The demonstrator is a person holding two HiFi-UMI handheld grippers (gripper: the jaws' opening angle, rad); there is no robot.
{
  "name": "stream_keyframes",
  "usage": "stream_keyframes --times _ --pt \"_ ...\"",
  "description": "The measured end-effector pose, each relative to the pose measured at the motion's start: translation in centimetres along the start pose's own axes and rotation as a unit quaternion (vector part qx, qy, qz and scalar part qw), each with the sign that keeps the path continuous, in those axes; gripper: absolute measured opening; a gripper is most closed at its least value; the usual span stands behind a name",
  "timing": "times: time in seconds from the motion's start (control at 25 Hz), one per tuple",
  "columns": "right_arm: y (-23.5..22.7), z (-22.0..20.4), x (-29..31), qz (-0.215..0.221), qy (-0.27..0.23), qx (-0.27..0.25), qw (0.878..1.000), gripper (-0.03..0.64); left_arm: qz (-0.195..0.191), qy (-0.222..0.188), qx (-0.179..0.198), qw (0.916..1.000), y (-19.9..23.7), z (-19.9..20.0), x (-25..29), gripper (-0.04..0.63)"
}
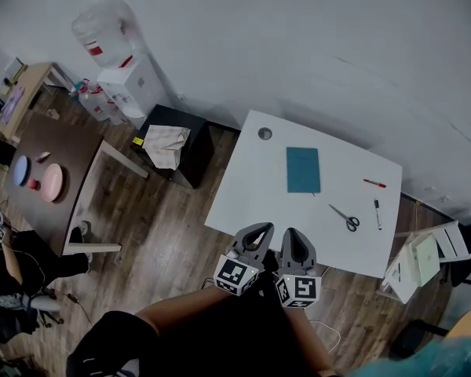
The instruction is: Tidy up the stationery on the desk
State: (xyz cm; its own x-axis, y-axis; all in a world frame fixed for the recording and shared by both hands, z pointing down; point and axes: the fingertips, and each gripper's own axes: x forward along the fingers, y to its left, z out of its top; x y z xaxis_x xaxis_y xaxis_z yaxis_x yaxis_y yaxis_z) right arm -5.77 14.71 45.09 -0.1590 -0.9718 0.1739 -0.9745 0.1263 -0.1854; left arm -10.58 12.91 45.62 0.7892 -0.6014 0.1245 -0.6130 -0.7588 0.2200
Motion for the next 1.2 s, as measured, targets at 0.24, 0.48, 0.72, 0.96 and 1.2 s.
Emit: stream_keyframes --times 0.24,0.48,0.72,0.96,1.2 --pt "-5.3 -0.2 3.0 -0.012 0.015 0.01 1.0 0.034 0.002 0.022 0.002 0.9998 0.4 -0.6 5.4 0.014" --pt "-8.9 0.0 6.4 0.009 0.015 0.017 1.0 0.034 0.016 0.053 0.011 0.9984 1.8 -1.5 10.2 0.014" --pt "-12.9 -1.8 9.0 0.018 0.047 0.03 0.998 0.034 0.028 0.078 0.005 0.9966 2.6 -3.4 15.0 0.014" --pt "-17.6 -4.0 11.1 0.022 0.077 0.041 0.996 0.035 0.063 0.104 0.007 0.9925 4.5 -6.0 18.7 0.015" --pt "-20.7 -7.3 13.0 0.029 0.118 0.037 0.992 0.035 0.082 0.13 0.0 0.9881 6.1 -9.0 20.4 0.015"
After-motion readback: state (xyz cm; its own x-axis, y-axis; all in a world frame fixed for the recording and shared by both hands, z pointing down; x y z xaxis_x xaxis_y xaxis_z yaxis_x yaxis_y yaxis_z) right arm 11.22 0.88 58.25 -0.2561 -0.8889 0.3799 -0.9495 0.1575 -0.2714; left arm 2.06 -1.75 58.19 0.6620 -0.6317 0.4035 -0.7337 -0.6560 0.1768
